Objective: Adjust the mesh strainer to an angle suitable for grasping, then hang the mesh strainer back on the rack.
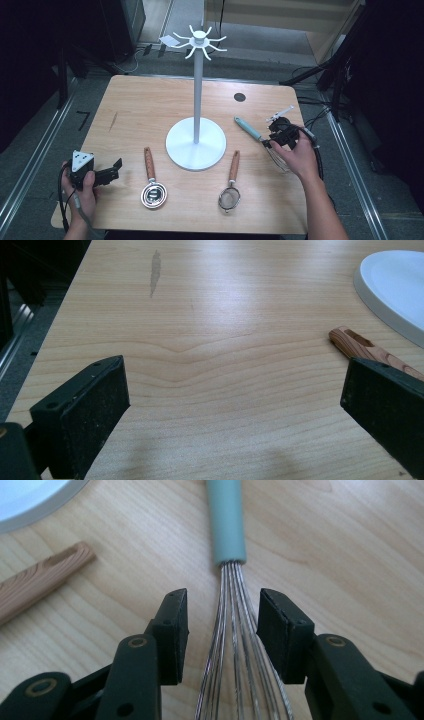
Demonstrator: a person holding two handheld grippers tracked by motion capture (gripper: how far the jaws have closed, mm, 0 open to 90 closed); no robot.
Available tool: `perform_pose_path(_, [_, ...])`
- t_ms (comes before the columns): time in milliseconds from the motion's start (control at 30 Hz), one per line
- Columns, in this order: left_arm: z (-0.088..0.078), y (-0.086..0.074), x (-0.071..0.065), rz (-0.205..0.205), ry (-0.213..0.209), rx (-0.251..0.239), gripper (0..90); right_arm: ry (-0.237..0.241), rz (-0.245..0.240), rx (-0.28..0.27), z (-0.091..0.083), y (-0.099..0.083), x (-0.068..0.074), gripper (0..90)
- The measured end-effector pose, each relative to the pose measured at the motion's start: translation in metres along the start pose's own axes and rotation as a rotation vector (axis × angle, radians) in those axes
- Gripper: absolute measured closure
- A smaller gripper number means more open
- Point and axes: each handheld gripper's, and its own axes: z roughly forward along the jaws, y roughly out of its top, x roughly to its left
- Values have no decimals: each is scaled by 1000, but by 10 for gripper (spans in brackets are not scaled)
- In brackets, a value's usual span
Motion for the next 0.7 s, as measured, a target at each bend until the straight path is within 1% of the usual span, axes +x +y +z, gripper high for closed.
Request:
perform_pose_path(33, [0,0,0,0,0,0,0,-8,-6,-4,1,3,-1,564])
perform_pose_path(100, [0,0,0,2,1,4,0,-5,-7,-7,1,5,-2,562])
perform_pose_path(133, [0,0,0,2,1,3,0,0,-12,0,4,13,-2,556])
perform_pose_path(233, [0,0,0,-2,-1,1,0,3,-23,22,10,21,-1,559])
perform_pose_path(300, [0,0,0,-3,-1,-1,0,1,-26,26,15,27,1,565])
perform_pose_path(400, [0,0,1,-2,-2,-1,0,9,-34,32,18,30,2,570])
perform_pose_path(433, [0,0,1,-3,-3,2,0,3,-38,40,20,32,3,574])
perform_pose_path(567, [0,1,2,-4,-6,5,0,5,-43,73,29,38,4,585])
perform_pose_path(600, [0,1,2,-4,-7,4,0,9,-33,77,31,39,4,590])
perform_pose_path(700, [0,1,2,-3,-8,7,0,14,-28,78,33,40,2,610])
